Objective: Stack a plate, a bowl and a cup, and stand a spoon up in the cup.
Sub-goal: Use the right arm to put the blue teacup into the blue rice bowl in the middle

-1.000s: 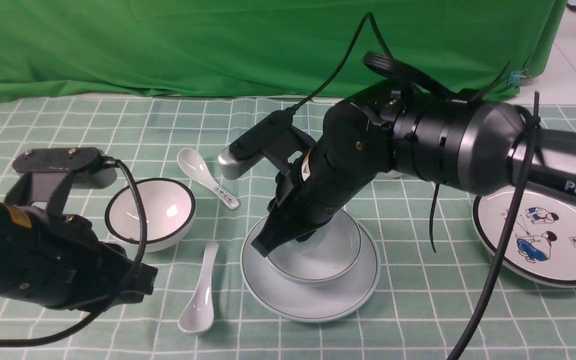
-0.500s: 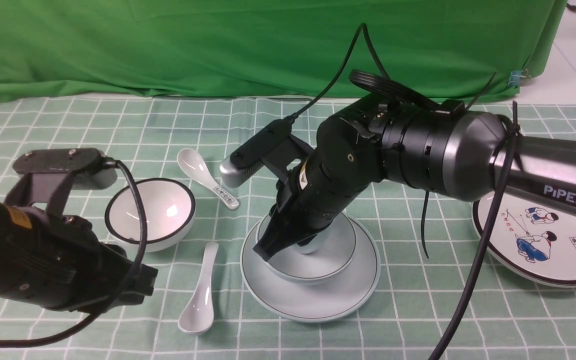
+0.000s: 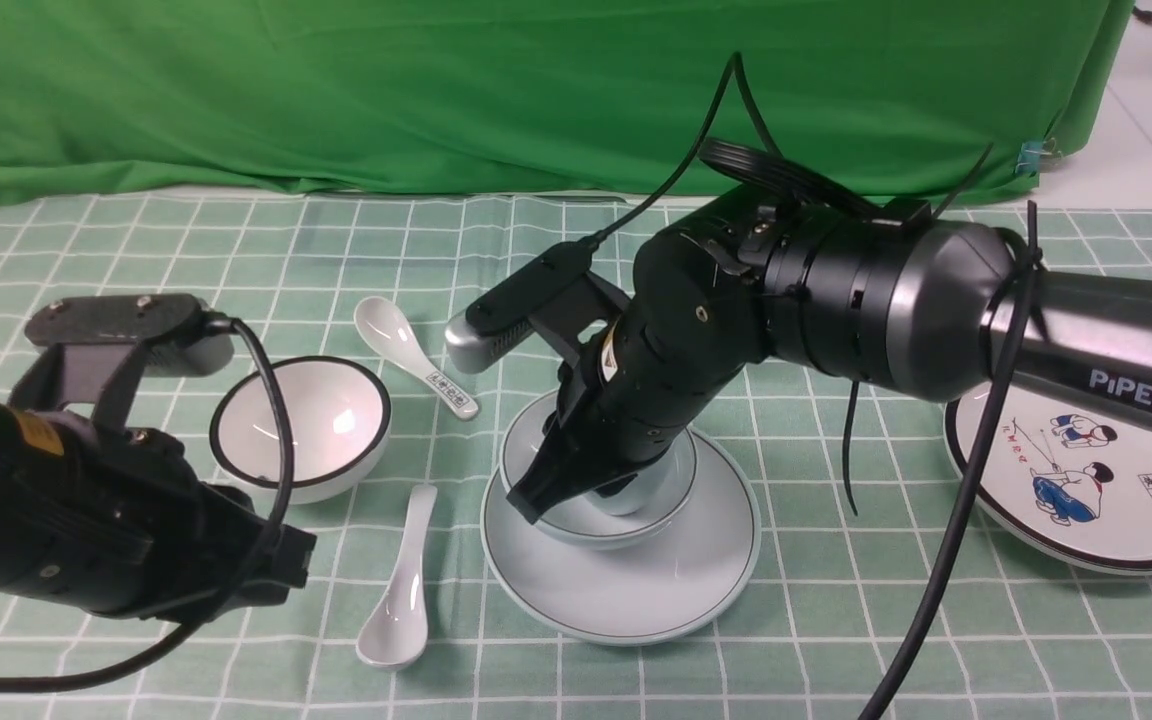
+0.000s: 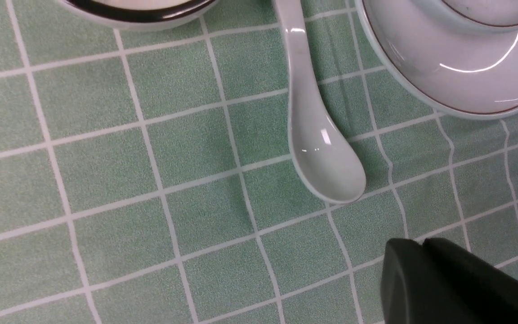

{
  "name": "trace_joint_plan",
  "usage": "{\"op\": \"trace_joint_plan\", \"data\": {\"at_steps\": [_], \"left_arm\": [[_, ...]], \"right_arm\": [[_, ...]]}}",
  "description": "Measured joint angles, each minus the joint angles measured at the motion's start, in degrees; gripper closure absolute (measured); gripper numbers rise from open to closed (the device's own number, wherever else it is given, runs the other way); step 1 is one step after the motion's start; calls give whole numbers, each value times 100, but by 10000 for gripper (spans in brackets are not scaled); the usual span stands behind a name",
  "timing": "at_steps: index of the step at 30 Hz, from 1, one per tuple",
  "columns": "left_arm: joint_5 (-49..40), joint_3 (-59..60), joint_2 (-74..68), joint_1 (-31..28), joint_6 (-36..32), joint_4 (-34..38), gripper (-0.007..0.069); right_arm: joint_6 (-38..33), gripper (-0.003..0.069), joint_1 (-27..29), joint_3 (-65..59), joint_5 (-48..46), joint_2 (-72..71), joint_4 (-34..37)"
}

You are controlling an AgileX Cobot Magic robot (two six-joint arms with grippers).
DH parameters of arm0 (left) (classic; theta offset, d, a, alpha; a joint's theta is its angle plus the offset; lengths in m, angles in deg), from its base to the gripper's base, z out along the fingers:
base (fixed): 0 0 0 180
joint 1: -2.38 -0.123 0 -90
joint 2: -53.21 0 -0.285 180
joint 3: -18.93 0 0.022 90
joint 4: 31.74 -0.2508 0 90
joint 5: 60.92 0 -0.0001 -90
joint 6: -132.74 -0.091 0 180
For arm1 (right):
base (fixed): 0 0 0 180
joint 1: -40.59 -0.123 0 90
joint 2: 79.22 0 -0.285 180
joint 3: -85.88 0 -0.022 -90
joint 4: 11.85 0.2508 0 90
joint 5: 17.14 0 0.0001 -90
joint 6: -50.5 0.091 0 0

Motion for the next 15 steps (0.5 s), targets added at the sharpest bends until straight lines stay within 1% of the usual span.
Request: {"op": "trace_joint_plan", "data": {"at_steps": [5,6,7,8,10,11,13,15], "left_arm": [[11,0,0,0,7,-18,616],[23,0,0,0,7,-18,616],[29,0,0,0,7,-18,616],[31,0,0,0,12,-18,616],[31,0,0,0,12,-18,616],[36,0,0,0,12,-18,616],[42,0,0,0,12,-18,616],[70,0,0,0,12,-18,616]], "right_arm": [[12,527,0,0,-6,0,6],[47,498,0,0,-26,0,6],[76,486,0,0,-40,0,6],[157,450,0,0,-49,0,6],[218,420,0,0,-53,0,6],[297,365,0,0,-74,0,6],[326,317,0,0,-109,-13,-1],[387,221,0,0,-185,-72,-6]]}}
